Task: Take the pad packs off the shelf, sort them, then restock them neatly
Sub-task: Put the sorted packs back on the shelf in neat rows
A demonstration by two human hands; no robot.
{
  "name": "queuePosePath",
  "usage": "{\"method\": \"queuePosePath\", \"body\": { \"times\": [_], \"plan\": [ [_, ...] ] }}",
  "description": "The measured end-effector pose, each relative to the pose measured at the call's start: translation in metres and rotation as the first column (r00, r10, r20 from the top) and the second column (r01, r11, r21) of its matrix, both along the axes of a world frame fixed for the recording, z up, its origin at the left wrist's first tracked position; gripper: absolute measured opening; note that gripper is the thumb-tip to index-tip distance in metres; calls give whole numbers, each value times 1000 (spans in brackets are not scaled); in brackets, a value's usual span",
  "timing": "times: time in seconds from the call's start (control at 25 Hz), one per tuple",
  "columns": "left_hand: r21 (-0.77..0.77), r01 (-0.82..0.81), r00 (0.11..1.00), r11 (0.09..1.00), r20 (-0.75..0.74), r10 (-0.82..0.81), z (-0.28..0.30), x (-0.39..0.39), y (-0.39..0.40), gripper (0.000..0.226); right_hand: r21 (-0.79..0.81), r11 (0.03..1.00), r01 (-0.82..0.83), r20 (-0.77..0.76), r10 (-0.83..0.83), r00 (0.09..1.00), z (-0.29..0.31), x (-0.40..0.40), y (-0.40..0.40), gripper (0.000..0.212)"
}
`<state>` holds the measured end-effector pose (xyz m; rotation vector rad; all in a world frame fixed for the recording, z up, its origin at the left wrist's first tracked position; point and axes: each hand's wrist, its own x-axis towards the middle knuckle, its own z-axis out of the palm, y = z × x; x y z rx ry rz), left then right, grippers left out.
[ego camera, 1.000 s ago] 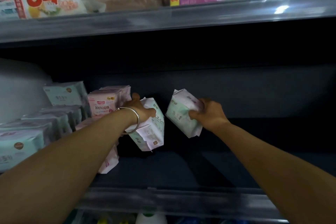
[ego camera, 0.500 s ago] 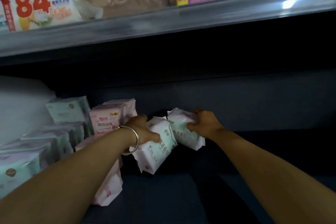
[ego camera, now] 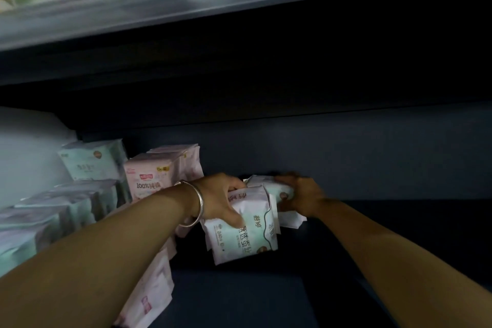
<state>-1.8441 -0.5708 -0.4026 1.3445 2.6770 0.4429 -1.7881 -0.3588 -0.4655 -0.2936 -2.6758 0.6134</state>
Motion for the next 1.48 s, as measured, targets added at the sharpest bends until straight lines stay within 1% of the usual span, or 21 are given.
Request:
{"method": "queuePosePath", "body": {
  "times": [0.08, 0.12, 0.28, 0.48, 0.64, 0.76, 0.84, 0.92, 1.0, 1.08, 1.12, 1.2, 1.24, 1.32, 1.36, 1.4, 1.44, 1.48],
  "plan": [
    [1, 8, 1000, 1000, -1, -8, -2, -2, 0, 64, 77, 997, 25, -32, -22, 999, 0, -2, -3, 62],
    [5, 10, 1000, 1000, 1, -10, -2, -3, 0, 64, 84, 996, 33, -52, -29, 998, 1, -4, -4, 60],
    [7, 18, 999, 1000, 27, -18, -5, -7, 1, 60, 60, 996, 63, -99, -57, 993, -2, -14, -8, 55],
    [7, 23, 999, 1000, 23, -24, -8, -16, 4, 68, 36, 997, 71, -123, -66, 990, -4, -29, -8, 51],
    [5, 24, 999, 1000, 21, -24, -9, -18, 5, 63, 67, 993, 100, -105, -93, 990, -3, -38, -3, 51],
    [-3, 13, 1000, 1000, 0, -13, -7, -17, 7, 64, 74, 983, 166, -56, -162, 985, -6, -41, -2, 51],
    [-3, -17, 1000, 1000, 0, 17, -6, -15, 10, 64, 125, 975, 183, -38, -180, 983, -7, -40, -4, 55],
    [13, -59, 998, 998, -6, 59, -6, -10, 13, 64, 167, 964, 209, -102, -194, 976, -4, -31, -7, 59],
    [35, -103, 995, 994, -1, 103, -8, -4, 18, 58, 120, 964, 239, -223, -208, 952, 2, -14, -11, 55],
    [27, -144, 989, 989, -11, 144, -8, 3, 22, 48, -9, 964, 264, -317, -253, 914, 6, 7, -17, 40],
    [21, -167, 986, 986, -16, 167, -9, 8, 23, 45, -82, 960, 269, -335, -281, 899, 7, 19, -22, 30],
    [39, -227, 974, 973, -13, 228, -9, 17, 24, 45, -195, 950, 243, -350, -298, 888, 7, 42, -33, 12],
    [64, -265, 964, 962, -3, 266, -9, 23, 23, 45, -219, 953, 208, -346, -275, 897, 6, 54, -40, 8],
    [154, -338, 941, 929, 47, 335, -9, 34, 21, 45, -237, 964, 119, -309, -191, 932, 4, 75, -55, 7],
    [204, -379, 925, 902, 94, 368, -8, 39, 19, 52, -248, 967, 64, -279, -134, 951, 5, 85, -64, 8],
    [242, -420, 907, 875, 133, 399, -7, 43, 17, 68, -267, 964, 4, -239, -71, 969, 5, 96, -72, 11],
    [251, -464, 886, 849, 150, 440, -7, 47, 15, 85, -303, 951, -56, -190, -3, 982, 7, 105, -80, 17],
    [249, -501, 865, 829, 166, 473, -5, 52, 14, 97, -352, 930, -106, -132, 63, 989, 8, 112, -87, 26]
  ]
}}
